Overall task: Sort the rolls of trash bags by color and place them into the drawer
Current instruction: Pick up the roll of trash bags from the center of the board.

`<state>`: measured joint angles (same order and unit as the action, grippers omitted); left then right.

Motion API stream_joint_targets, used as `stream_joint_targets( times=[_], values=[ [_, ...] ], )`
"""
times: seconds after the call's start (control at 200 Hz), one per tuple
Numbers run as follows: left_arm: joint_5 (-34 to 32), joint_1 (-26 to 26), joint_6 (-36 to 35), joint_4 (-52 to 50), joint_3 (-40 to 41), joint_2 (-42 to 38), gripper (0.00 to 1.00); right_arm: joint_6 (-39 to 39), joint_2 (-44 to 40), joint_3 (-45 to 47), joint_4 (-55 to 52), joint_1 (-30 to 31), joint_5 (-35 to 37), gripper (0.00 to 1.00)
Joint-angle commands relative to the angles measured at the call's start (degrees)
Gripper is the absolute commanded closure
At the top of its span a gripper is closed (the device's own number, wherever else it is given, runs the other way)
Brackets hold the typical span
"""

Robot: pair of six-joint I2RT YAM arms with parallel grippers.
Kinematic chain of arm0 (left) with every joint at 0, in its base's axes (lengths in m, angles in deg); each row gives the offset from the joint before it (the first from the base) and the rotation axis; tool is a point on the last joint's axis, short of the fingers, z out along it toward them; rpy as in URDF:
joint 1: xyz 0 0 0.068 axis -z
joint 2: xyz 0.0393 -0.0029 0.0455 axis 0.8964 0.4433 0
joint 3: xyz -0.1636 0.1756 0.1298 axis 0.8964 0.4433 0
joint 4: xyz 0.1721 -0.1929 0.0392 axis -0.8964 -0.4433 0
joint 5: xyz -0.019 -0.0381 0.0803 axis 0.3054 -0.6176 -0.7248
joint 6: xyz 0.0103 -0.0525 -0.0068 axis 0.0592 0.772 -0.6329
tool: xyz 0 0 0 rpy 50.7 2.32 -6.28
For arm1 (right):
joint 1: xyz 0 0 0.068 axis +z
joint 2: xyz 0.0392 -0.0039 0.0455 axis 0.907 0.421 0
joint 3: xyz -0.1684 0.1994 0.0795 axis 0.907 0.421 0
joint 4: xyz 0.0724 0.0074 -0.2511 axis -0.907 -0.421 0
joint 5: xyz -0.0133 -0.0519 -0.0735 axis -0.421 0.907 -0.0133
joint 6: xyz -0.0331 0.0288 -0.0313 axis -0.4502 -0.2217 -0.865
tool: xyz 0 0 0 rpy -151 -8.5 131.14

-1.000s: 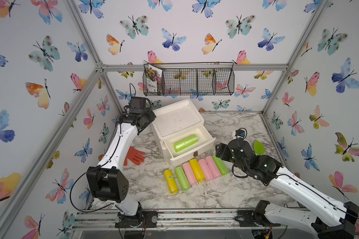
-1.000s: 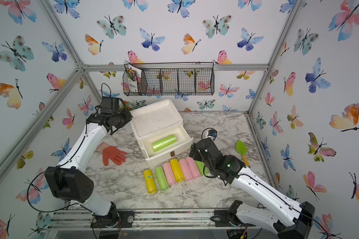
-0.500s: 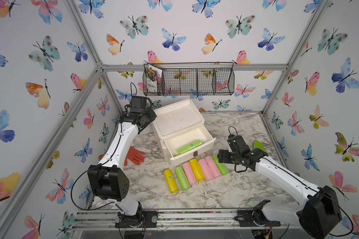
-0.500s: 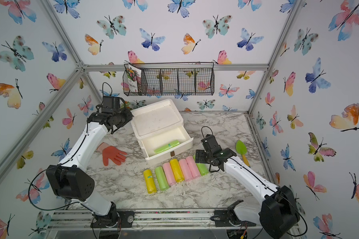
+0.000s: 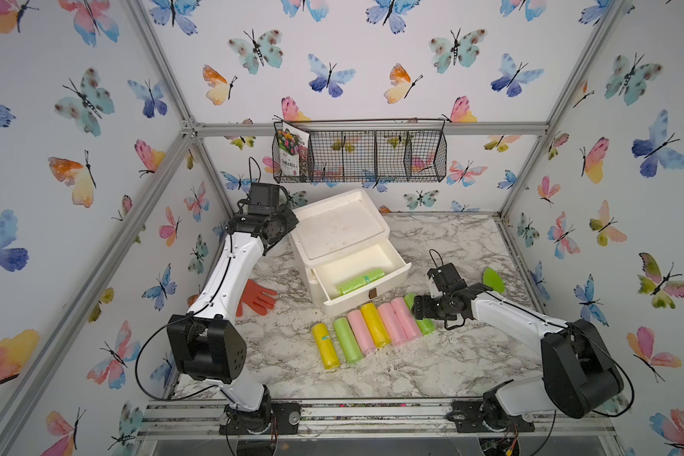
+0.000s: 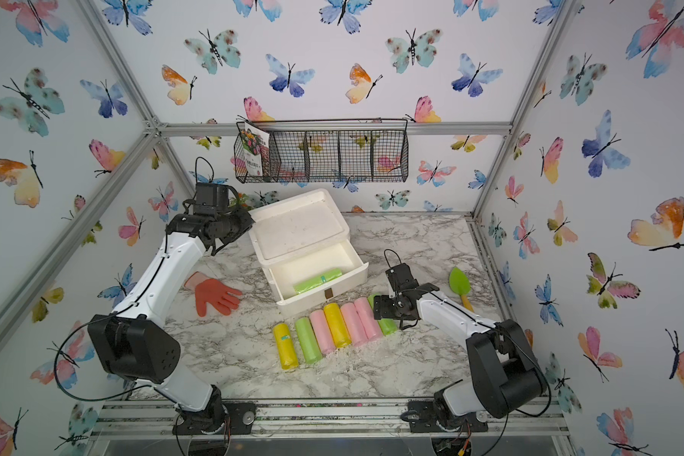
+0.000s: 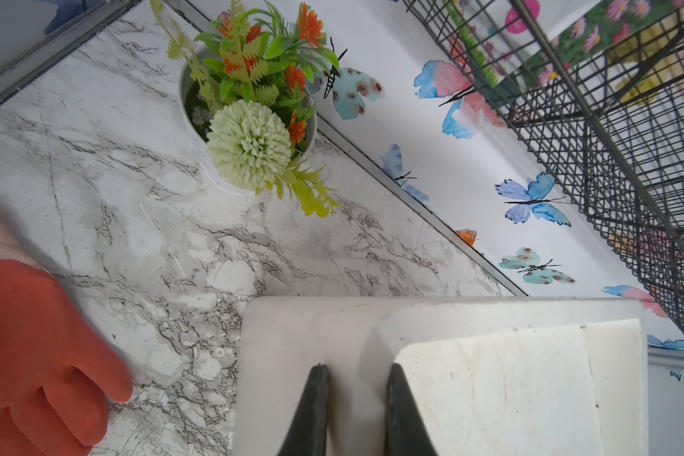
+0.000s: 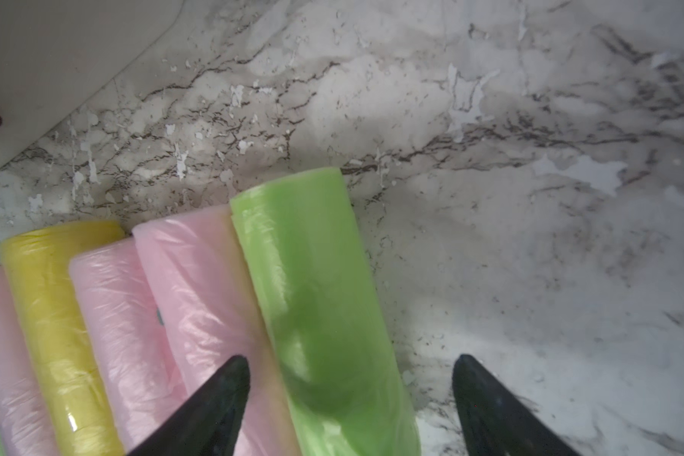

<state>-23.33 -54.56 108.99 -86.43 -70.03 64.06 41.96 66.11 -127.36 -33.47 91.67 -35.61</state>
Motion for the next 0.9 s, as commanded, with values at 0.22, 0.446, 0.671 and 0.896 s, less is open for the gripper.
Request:
stream_joint_targets(
  times=[0.22, 0.446, 0.671, 0.896],
  values=[
    [4.4, 1.1, 2.5, -5.0, 1.7, 3.4, 1.0, -2.2, 6.1, -2.3, 1.9, -0.6, 0.2, 0.19],
    [4.7, 1.1, 2.5, -4.7, 1.6, 3.8, 1.0, -2.7, 8.2, -2.5, 2.0, -0.8, 4.1, 0.25],
    [4.9, 1.1, 2.6, -4.7, 1.6, 4.0, 1.0, -1.3, 10.2, -1.5, 1.6, -0.8, 6.1, 0.38],
    [5.1, 1.1, 2.6, -4.6, 1.4, 4.0, 1.0, 0.6, 3.9, -1.3, -0.1, -0.9, 6.9, 0.54]
  ],
)
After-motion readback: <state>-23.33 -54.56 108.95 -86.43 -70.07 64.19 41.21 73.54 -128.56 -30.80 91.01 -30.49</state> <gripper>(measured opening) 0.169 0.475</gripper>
